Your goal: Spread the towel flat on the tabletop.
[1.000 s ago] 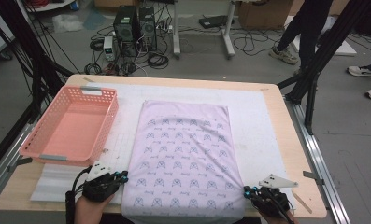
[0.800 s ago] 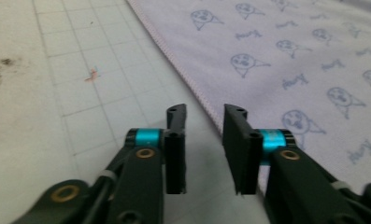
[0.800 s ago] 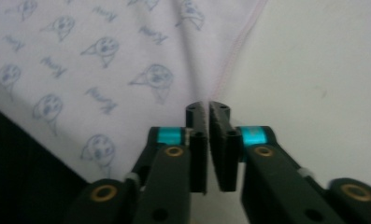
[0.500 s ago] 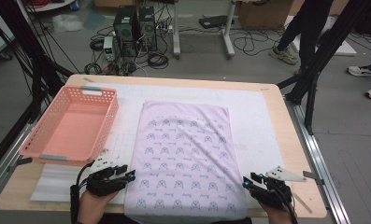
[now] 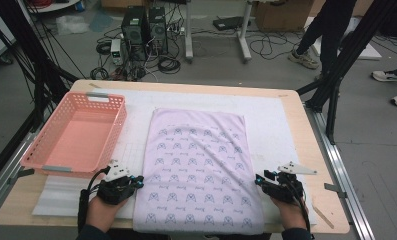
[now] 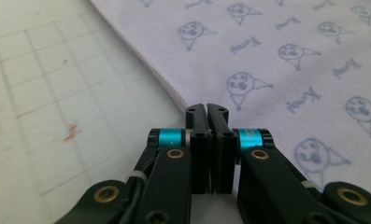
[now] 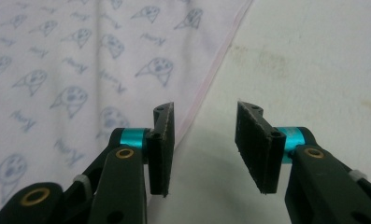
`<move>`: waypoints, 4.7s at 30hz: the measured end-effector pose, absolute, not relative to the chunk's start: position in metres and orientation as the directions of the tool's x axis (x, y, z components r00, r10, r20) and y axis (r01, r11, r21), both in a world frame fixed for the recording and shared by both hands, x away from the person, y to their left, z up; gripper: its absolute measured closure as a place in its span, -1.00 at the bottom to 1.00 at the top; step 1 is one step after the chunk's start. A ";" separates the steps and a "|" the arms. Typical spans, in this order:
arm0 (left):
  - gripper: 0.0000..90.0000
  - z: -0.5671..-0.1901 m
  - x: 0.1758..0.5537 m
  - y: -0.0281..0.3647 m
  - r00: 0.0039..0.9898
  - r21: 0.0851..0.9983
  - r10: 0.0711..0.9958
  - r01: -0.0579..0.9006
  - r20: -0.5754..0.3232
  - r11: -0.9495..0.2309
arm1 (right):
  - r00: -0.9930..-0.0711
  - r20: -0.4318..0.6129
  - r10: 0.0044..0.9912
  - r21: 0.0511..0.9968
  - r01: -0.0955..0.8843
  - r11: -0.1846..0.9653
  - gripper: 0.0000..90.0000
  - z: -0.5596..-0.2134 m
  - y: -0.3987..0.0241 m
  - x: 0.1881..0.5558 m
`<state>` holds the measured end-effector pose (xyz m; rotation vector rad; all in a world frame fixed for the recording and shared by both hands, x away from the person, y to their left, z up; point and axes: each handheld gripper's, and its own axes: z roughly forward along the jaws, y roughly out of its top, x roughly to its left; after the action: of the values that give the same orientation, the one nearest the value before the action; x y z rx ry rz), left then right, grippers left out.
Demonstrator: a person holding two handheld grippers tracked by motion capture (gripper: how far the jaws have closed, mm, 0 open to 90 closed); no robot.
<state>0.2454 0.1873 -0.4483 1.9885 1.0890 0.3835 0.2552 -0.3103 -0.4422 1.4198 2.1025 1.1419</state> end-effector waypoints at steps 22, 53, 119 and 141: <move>0.12 -0.451 0.288 0.184 0.561 0.809 0.802 0.558 -0.205 -0.183 | -0.411 -0.017 0.912 0.726 0.622 0.293 0.72 -0.443 -0.289 0.326; 0.03 -0.450 0.319 0.185 0.562 0.836 0.794 0.533 -0.232 -0.133 | -0.351 0.079 0.933 0.797 0.584 0.152 0.31 -0.436 -0.307 0.373; -0.63 -0.435 0.318 0.178 0.651 0.935 0.733 0.350 -0.198 -0.058 | -0.528 0.049 0.848 0.895 0.399 0.197 -0.57 -0.418 -0.325 0.285; -0.62 -0.434 0.319 0.173 0.626 0.931 0.754 0.361 -0.200 -0.053 | -0.535 0.053 0.843 0.887 0.413 0.206 -0.57 -0.419 -0.319 0.289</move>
<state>0.3193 0.1731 -0.4343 1.6584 0.9314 0.4101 0.2889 -0.3188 -0.4191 1.1654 2.0397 1.2825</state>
